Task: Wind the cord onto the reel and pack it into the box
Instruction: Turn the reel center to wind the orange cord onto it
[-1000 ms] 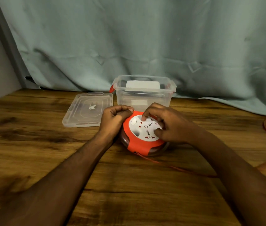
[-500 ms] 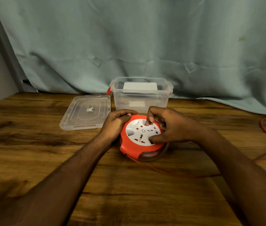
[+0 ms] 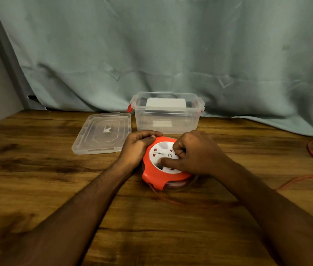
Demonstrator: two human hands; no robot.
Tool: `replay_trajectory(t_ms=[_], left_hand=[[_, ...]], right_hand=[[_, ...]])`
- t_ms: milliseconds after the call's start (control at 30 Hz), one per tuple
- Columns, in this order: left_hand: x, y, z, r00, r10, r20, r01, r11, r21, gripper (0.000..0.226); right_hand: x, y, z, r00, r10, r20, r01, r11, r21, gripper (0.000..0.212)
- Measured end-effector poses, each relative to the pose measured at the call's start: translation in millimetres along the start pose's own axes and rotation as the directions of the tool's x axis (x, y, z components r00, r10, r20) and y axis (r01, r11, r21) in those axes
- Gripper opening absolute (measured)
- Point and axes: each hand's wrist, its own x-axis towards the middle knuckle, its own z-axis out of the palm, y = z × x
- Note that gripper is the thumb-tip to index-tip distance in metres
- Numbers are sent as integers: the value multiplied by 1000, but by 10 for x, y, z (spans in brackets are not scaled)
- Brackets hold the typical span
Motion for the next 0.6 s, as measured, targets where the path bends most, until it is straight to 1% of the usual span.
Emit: replay_trajectory(t_ms=[67,100,167,200,267,333,500,600], left_hand=[[6,-9,-8,1000,-7,-14,7,1000,2,25],[9,-14,-11,1000,-10,-21,10,1000,-2,25],[11,-21,-18,1000,-9,-21,9,1000,-11,25],[8,-23,-21,1000,-6,-18,6,1000,-7,25],[9,-24,-23,1000,2,-10,-2,1000,7,25],[7,-22,-20,1000,3,-3,-3,1000,3,25],[0,-12,-21,1000,5,3,-5,1000,2,26],[-5,-8,-16,1000,3,5,-3,1000,13,27]], right_hand=[[-1,14,44,997,-50,-61,49,999,-14,60],[0,26,53,994,-65,-83,64,998,-14,52],[-3,55,6,991,-76,-106,79,996,31,18],[-1,87,-25,993,-72,-92,80,993,83,13],[-5,153,-68,998,-62,-7,62,970,236,41],[2,203,-66,995,-72,70,49,954,295,56],[59,274,-57,987,-88,134,48,960,277,74],[65,299,-87,983,-88,158,45,965,259,77]])
